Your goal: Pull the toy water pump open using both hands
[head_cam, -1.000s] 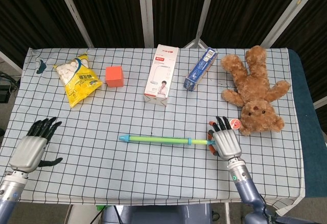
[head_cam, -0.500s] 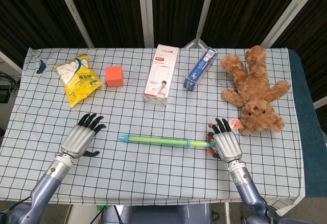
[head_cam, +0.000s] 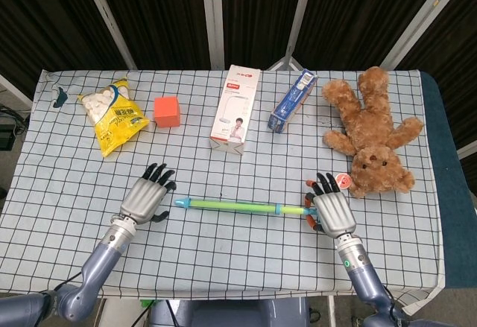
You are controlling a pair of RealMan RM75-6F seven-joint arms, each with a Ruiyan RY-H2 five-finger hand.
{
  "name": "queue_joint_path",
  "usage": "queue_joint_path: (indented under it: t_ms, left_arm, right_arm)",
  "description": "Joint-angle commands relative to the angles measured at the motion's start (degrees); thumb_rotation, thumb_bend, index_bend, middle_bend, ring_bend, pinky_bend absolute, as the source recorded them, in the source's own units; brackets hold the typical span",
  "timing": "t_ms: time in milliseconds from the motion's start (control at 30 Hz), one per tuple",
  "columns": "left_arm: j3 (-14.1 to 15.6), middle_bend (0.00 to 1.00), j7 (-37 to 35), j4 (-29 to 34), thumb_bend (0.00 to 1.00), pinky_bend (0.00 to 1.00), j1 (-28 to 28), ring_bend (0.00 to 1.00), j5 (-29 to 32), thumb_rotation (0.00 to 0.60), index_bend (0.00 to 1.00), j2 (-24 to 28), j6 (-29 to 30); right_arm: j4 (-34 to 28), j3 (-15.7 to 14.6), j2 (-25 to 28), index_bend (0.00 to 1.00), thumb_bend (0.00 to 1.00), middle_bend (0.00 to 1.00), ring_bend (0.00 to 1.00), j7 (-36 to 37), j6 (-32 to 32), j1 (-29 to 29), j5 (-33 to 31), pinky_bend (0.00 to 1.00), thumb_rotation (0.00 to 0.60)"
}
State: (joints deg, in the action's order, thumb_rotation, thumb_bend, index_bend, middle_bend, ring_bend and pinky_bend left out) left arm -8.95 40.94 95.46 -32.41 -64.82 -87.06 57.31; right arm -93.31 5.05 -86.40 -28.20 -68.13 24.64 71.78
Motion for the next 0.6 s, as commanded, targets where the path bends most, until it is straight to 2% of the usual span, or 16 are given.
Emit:
queue_joint_path:
  t_ms: [33, 600]
  left_arm:
    - [-0.32, 0.12, 1.09, -1.45, 0.36, 0.01, -1.41, 0.0, 1.91, 0.6, 0.36, -1.95, -0.64]
    - [-0.28, 0.15, 5.11, -5.67, 0.38, 0.01, -6.06, 0.0, 6.66, 0.6, 0.39, -10.18, 0.93]
  right_arm:
    - [-0.17, -0.09, -0.05, 0.62, 0.43, 0.24, 0.02, -0.03, 0.08, 0.03, 0.03, 0.0, 0.6]
    - [-0.71, -0.22, 0.4, 0.62, 0.43, 0.24, 0.02, 0.55, 0.33, 0.0, -0.12, 0.0, 0.6]
